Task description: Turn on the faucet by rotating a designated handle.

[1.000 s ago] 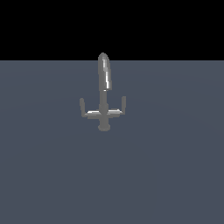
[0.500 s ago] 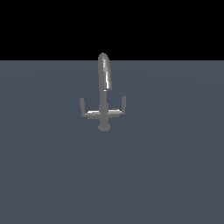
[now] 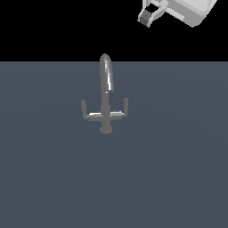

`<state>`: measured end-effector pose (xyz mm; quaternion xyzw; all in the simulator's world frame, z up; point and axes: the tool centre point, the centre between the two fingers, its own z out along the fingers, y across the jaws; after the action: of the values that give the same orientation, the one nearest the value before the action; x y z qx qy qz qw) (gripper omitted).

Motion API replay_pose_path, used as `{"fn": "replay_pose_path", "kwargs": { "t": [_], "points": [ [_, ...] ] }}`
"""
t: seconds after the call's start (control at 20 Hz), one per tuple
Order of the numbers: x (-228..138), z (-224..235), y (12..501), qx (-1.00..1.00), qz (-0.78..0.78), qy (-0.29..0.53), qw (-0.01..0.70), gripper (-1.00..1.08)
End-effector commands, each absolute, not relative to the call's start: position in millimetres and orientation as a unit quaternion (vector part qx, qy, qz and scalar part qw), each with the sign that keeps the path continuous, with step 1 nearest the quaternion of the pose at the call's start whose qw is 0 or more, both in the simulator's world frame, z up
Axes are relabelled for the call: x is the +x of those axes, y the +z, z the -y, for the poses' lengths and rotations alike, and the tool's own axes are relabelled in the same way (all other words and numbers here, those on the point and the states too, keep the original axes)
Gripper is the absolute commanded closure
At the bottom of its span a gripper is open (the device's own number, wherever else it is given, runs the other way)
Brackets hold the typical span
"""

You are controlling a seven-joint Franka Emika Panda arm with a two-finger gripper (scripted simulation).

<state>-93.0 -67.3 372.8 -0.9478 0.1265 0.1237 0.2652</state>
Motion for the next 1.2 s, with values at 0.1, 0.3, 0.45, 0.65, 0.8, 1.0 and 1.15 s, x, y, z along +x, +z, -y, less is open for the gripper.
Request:
{"fn": "replay_pose_path", "kwargs": {
  "t": [0.1, 0.3, 0.45, 0.65, 0.8, 1.0, 1.15],
  "points": [
    [-72.1, 71.9, 351.2, -0.932, -0.141, 0.141, 0.303, 1.08],
    [-54.8, 74.8, 331.3, -0.916, -0.153, 0.156, 0.337, 1.08],
    [-42.2, 76.3, 315.8, -0.903, -0.162, 0.167, 0.361, 1.08],
    [-25.9, 77.3, 294.3, -0.883, -0.174, 0.183, 0.395, 1.08],
    [-14.0, 77.3, 277.6, -0.868, -0.183, 0.194, 0.420, 1.08],
    [1.5, 76.0, 254.5, -0.844, -0.195, 0.210, 0.453, 1.08],
    [12.8, 74.0, 236.7, -0.825, -0.204, 0.222, 0.478, 1.08]
  ]
}}
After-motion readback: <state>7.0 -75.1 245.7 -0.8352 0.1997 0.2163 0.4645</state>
